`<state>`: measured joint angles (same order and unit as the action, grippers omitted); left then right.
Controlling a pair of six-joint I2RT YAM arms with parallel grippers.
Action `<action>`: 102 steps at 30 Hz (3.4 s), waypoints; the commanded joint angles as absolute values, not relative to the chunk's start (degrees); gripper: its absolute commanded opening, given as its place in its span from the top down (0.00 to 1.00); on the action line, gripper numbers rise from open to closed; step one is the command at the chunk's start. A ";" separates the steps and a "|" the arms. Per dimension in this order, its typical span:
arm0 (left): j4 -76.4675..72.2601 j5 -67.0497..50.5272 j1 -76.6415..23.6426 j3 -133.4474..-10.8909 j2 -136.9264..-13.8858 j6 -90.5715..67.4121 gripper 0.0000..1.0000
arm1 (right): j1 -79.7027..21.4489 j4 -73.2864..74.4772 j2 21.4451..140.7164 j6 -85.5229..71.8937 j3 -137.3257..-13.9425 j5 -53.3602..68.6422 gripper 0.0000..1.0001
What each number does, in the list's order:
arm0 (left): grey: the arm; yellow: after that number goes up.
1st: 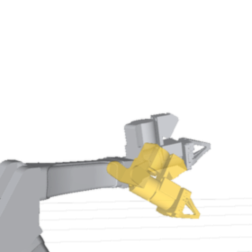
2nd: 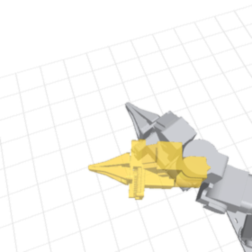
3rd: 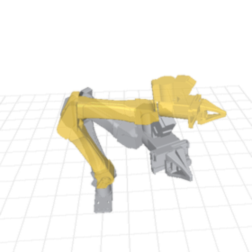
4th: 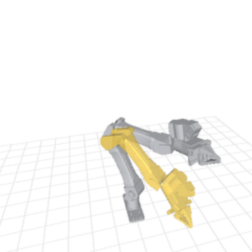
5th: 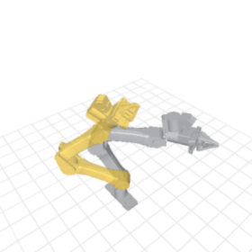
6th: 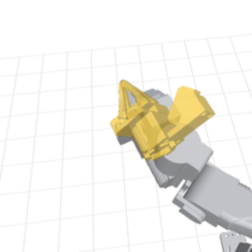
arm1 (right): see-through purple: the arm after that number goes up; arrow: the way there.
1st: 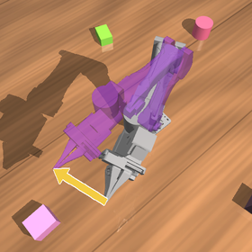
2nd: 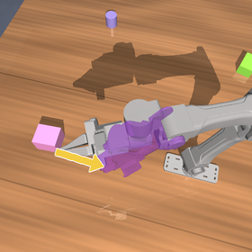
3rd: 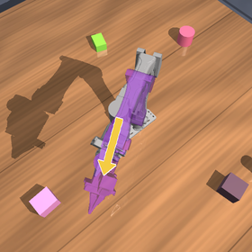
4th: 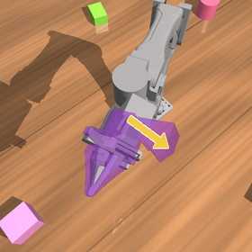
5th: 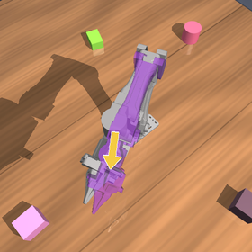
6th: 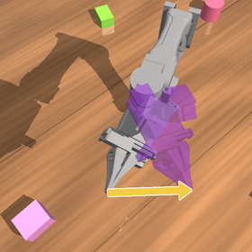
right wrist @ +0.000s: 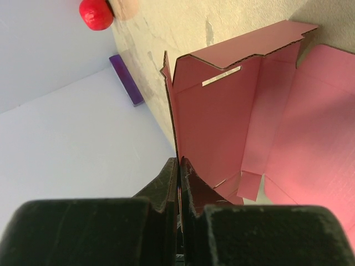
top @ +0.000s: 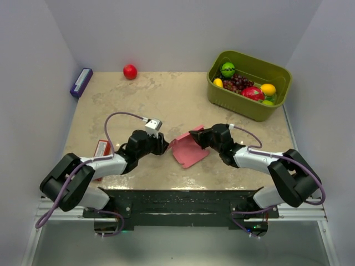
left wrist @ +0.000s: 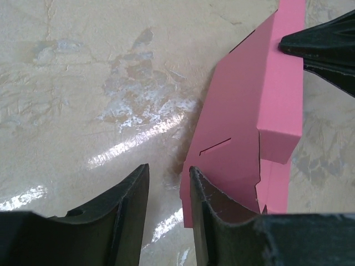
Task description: Fold the paper box
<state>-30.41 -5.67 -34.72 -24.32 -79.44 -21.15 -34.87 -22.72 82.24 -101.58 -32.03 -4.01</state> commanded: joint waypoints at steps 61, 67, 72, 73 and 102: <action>-58.44 -1.67 -43.59 -22.59 -93.96 -11.51 0.62 | -35.86 -34.80 90.35 -93.96 -18.99 -11.07 1.00; -59.33 -2.29 -44.82 -21.62 -93.26 -13.27 0.61 | -35.86 -37.35 90.09 -94.13 -18.28 -10.90 1.00; -56.18 1.39 -44.56 -18.29 -86.77 -19.67 0.55 | -35.95 -36.39 86.41 -93.34 -19.68 -10.02 1.00; -54.25 1.67 -44.30 -18.28 -82.66 -20.30 0.52 | -35.86 -35.60 85.44 -93.17 -20.56 -10.19 1.00; -41.65 -7.82 -35.51 -12.57 -71.18 -16.61 0.28 | -35.95 -84.46 100.99 -84.38 -17.49 -7.38 1.00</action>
